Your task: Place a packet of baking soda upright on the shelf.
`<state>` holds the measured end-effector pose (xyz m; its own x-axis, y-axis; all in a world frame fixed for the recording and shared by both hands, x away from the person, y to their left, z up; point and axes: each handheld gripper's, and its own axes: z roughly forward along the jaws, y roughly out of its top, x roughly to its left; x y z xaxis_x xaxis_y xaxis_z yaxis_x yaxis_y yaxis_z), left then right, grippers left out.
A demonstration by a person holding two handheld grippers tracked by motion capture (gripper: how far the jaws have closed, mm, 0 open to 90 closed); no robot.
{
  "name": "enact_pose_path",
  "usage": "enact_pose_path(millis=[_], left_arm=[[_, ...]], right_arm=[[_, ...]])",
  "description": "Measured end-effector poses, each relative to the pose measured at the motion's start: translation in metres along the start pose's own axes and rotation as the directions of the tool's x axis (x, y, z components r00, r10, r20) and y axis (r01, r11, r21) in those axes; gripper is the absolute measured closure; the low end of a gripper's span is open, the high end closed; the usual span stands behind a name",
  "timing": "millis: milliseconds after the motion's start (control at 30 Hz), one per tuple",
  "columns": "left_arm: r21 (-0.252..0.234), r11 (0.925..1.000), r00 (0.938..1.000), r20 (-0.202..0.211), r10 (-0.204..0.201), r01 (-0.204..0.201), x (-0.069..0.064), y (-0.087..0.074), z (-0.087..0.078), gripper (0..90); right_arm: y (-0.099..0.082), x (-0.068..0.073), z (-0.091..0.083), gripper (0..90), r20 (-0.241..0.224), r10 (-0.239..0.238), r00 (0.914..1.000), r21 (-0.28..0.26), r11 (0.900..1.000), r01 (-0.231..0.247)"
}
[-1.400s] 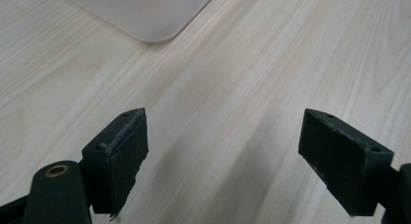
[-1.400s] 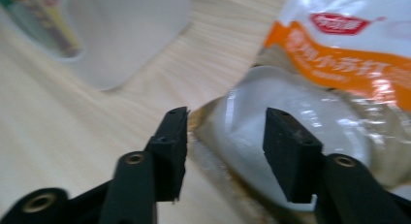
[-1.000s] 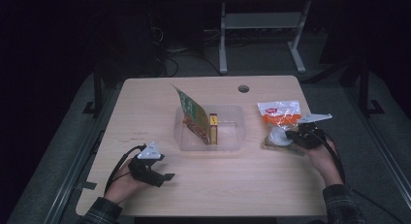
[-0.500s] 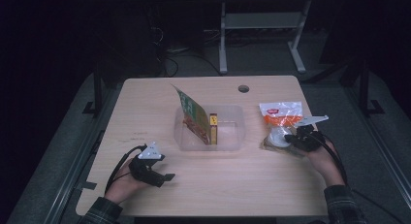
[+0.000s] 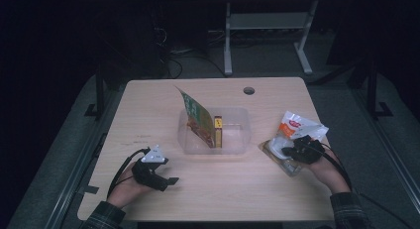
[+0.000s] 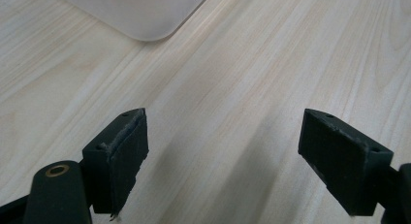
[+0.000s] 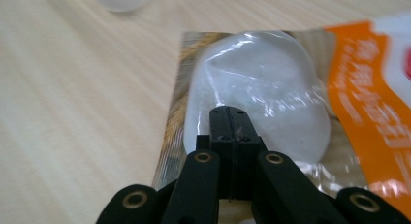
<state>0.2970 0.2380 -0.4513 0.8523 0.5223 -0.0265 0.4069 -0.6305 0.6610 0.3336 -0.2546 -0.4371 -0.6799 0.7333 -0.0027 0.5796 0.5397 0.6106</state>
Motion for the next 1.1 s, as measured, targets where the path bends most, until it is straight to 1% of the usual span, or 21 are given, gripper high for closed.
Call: enact_pose_path(millis=[33, 100, 167, 200, 267, 300, 333, 367, 433, 533, 633, 700, 867, 900, 1000, 1100], left_arm=[[0.0, 1.0, 1.0, 0.001, -0.001, 0.001, 0.0, 0.0, 0.0, 17.6], [0.001, 1.0, 1.0, 0.0, 0.001, -0.001, 0.0, 0.0, 0.0, 17.5], [-0.001, 1.0, 1.0, 0.001, 0.003, -0.003, 0.0, 0.0, 0.0, 17.5], [-0.001, 1.0, 1.0, 0.001, 0.001, -0.001, 0.0, 0.0, 0.0, 17.5], [0.006, 1.0, 1.0, 0.001, 0.005, -0.005, 0.001, 0.0, 0.0, 17.5], [0.005, 1.0, 1.0, 0.002, 0.003, -0.003, 0.0, 0.0, 0.0, 17.5], [0.007, 1.0, 1.0, 0.001, 0.005, -0.005, 0.0, 0.0, 0.0, 17.6], [0.006, 1.0, 1.0, 0.002, 0.005, -0.005, 0.0, 0.0, 0.0, 17.5], [0.007, 1.0, 1.0, 0.002, 0.006, -0.006, 0.001, 0.0, 0.0, 17.5], [0.008, 0.9999, 1.0, 0.003, 0.007, -0.007, 0.0, 0.0, 0.0, 17.6], [0.009, 0.9999, 1.0, 0.002, 0.008, -0.008, 0.0, 0.001, 0.0, 17.5], [0.008, 0.9999, 1.0, 0.002, 0.007, -0.007, 0.0, 0.001, 0.0, 17.5], [0.014, 0.9999, 1.0, 0.005, 0.008, -0.008, -0.001, 0.001, 0.001, 17.5], [0.016, 0.9998, 0.9999, 0.006, 0.01, -0.01, -0.001, 0.001, 0.001, 17.5], [0.014, 0.9999, 1.0, 0.006, 0.008, -0.008, -0.001, 0.001, 0.001, 17.6], [0.014, 0.9999, 1.0, 0.006, 0.008, -0.008, 0.0, 0.001, 0.001, 17.6]], right_arm=[[0.0, 0.004, 0.0, 89.8, -0.02, -0.001, 0.9998, 0.002, 1.0, 0.001], [0.002, 0.008, 0.001, 89.8, -0.041, -0.028, 0.9988, 0.003, 0.9996, 0.028], [0.004, 0.012, 0.001, 89.7, -0.034, -0.059, 0.9977, 0.016, 0.9981, 0.06], [0.006, 0.011, 0.001, 89.7, -0.031, -0.072, 0.9969, 0.02, 0.9971, 0.073], [0.009, 0.009, 0.001, 89.7, -0.037, -0.079, 0.9962, 0.025, 0.9965, 0.08], [0.01, 0.008, 0.001, 89.8, -0.019, -0.09, 0.9958, 0.038, 0.9952, 0.09], [0.011, 0.006, 0.003, 89.7, -0.011, -0.111, 0.9938, 0.049, 0.9925, 0.112], [0.01, 0.005, 0.004, 89.8, -0.012, -0.118, 0.993, 0.058, 0.9913, 0.118], [0.009, 0.005, 0.004, 89.8, -0.02, -0.124, 0.9921, 0.048, 0.9911, 0.124], [0.008, 0.006, 0.003, 89.8, -0.054, -0.126, 0.9906, 0.038, 0.9911, 0.128], [0.007, 0.008, 0.002, 89.8, -0.096, -0.138, 0.9858, 0.024, 0.9897, 0.141], [0.006, 0.011, 0.003, 89.8, -0.106, -0.146, 0.9835, 0.012, 0.9889, 0.148], [0.008, 0.018, 0.005, 89.9, -0.147, -0.169, 0.9746, -0.001, 0.9852, 0.171], [0.009, 0.019, 0.005, 89.9, -0.152, -0.179, 0.972, -0.004, 0.9835, 0.181], [0.009, 0.024, 0.007, 89.9, -0.183, -0.187, 0.9652, -0.011, 0.9821, 0.188], [0.01, 0.029, 0.008, 89.9, -0.212, -0.205, 0.9554, -0.022, 0.9784, 0.205]])
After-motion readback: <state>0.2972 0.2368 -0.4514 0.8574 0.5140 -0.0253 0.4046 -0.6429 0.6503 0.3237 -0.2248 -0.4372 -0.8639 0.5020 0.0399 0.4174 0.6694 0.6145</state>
